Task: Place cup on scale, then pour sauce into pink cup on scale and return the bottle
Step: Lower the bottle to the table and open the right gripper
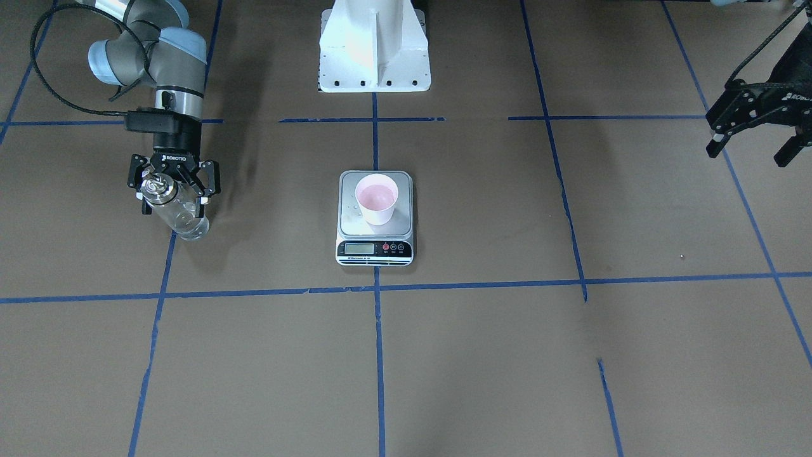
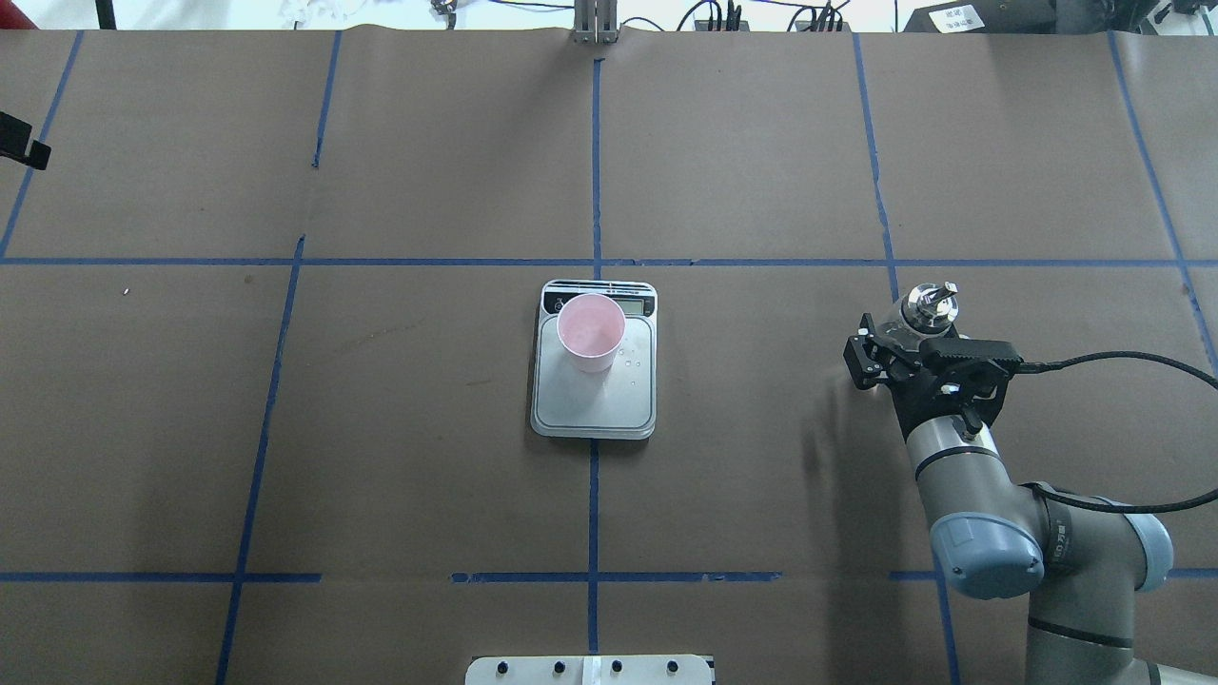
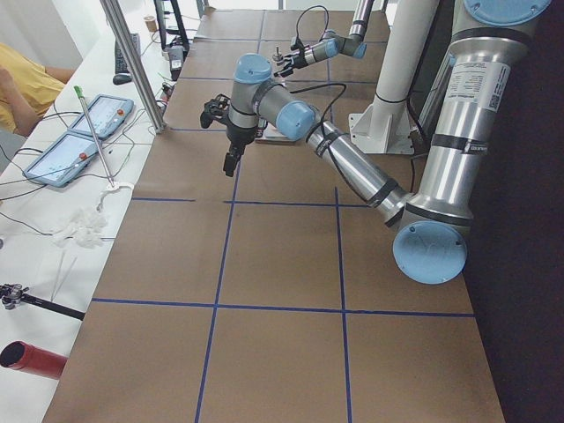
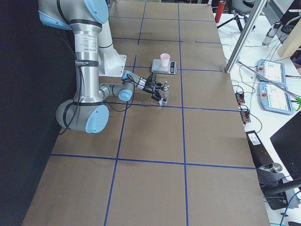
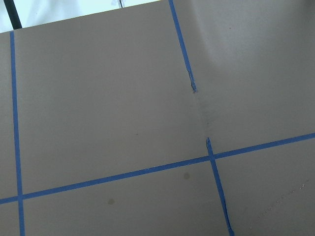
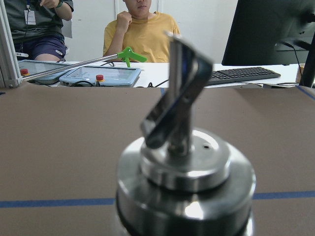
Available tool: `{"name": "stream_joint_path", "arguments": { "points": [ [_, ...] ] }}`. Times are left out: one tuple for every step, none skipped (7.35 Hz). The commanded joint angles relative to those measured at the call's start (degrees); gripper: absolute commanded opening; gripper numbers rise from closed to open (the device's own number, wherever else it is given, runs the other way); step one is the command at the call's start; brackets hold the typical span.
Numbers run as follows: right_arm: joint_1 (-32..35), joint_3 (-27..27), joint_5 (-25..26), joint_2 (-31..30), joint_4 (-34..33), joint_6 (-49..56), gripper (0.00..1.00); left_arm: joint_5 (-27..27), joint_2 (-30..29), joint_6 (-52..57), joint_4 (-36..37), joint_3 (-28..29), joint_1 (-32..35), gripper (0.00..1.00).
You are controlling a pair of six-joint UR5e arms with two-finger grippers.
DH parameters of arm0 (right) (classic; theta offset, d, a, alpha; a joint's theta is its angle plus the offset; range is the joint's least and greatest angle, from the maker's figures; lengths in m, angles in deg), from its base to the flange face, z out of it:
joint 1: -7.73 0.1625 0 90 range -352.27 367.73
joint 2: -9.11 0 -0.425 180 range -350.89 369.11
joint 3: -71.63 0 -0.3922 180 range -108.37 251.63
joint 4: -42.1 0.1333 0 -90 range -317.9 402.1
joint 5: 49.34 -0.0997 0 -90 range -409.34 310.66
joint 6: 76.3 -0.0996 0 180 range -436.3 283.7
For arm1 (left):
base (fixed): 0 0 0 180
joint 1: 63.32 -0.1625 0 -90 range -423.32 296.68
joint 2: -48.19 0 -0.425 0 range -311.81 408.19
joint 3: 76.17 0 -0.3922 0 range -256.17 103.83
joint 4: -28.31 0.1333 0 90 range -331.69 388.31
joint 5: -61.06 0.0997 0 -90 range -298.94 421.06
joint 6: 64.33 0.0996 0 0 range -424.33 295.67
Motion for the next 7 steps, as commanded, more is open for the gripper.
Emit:
{"name": "stream_joint_path", "arguments": {
  "points": [
    [-0.1,-1.3,0.0,-1.4,0.1,-0.1,1.00,0.0,0.0,-1.2,0.0,-0.1,-0.1,1.00],
    [-0.2,-1.5,0.0,-2.2,0.1,-0.2,1.00,0.0,0.0,-1.3,0.0,-0.1,-0.1,1.00],
    [-0.3,-1.7,0.0,-2.2,0.2,-0.2,1.00,0.0,0.0,-1.3,0.0,-0.2,-0.1,1.00],
    [-0.4,-2.2,0.1,-2.2,0.2,-0.2,1.00,0.0,0.0,-1.3,0.0,-0.2,-0.1,1.00],
    [-0.5,-2.6,0.0,-2.2,0.2,-0.1,1.00,0.0,0.0,-1.3,0.0,-0.2,0.0,1.00],
    [-0.7,-2.6,0.1,-2.2,0.2,-0.1,1.00,0.0,0.0,-1.3,0.0,-0.3,0.0,1.00],
    [-1.1,-2.4,0.1,-2.2,0.2,-0.2,1.00,0.0,0.0,-1.3,0.0,-0.3,0.0,1.00]
  ]
}}
